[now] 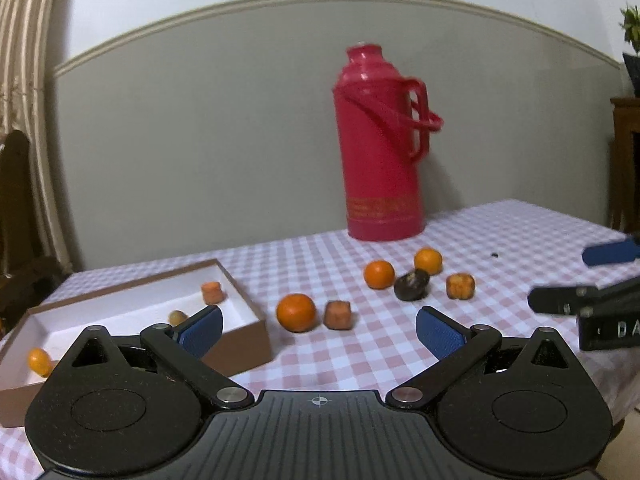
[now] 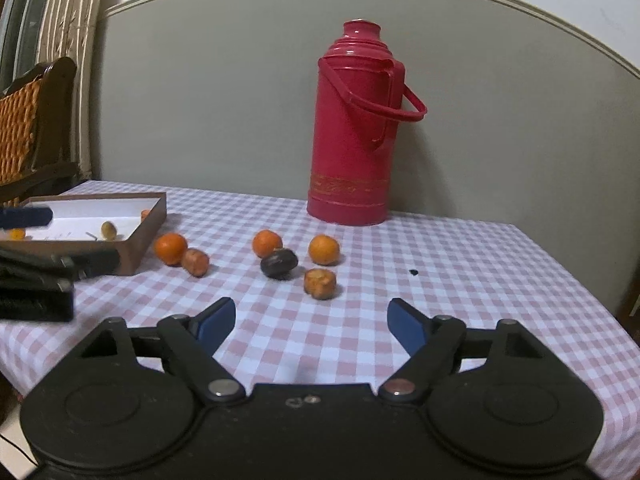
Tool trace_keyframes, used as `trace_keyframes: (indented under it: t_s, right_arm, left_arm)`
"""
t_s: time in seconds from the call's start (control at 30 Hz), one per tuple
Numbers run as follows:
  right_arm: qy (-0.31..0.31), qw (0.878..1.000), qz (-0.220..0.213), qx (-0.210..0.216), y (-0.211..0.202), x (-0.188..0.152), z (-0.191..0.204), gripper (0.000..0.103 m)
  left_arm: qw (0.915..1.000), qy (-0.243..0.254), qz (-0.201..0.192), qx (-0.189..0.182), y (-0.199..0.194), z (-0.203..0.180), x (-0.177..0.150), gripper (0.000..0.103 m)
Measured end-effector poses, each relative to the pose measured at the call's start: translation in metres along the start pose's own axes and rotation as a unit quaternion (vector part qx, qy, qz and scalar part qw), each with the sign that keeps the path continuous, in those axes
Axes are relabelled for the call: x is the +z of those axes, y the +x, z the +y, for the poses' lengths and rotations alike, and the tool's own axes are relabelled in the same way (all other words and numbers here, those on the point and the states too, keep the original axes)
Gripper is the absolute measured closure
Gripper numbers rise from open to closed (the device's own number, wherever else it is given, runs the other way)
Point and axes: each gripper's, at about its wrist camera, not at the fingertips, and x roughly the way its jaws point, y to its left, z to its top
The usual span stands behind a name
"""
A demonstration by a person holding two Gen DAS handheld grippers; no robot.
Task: Organize fruits
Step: 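Withdraw both open tools from the box back toward the remaining fruits, then grasp a carrot piece with the left tool while the right tool grasps another carrot piece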
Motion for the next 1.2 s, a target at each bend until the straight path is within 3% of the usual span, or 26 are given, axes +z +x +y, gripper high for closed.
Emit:
trace_keyframes:
  t_s: [0.03, 0.13, 0.37, 0.8, 1.2]
  right_arm:
    - [0.0, 1.0, -0.001, 0.001, 0.002, 0.001, -0.001, 0.027]
    - [0.006, 1.0, 0.005, 0.002, 0.017, 0.006, -0.007, 0.032]
    - [-0.005, 1.0, 0.028, 0.007, 0.052, 0.011, -0.013, 0.049]
    - [-0.004, 0.997, 0.072, 0.026, 0.108, 0.017, -0.012, 0.058]
    - [-0.002, 0.994, 0.099, 0.036, 0.138, 0.025, -0.013, 0.06]
  left_arm:
    - [1.0, -0.002, 0.005, 0.0, 0.006, -0.002, 0.001, 0.002]
    - [0.9996, -0.016, 0.023, -0.006, 0.026, -0.006, 0.003, 0.024]
    - [0.9986, -0.02, 0.049, -0.003, 0.062, -0.015, 0.002, 0.025]
    - [0.9921, -0.023, 0.122, -0.018, 0.114, -0.024, 0.003, 0.039]
    - [0.99, -0.012, 0.136, -0.034, 0.143, -0.028, 0.011, 0.039]
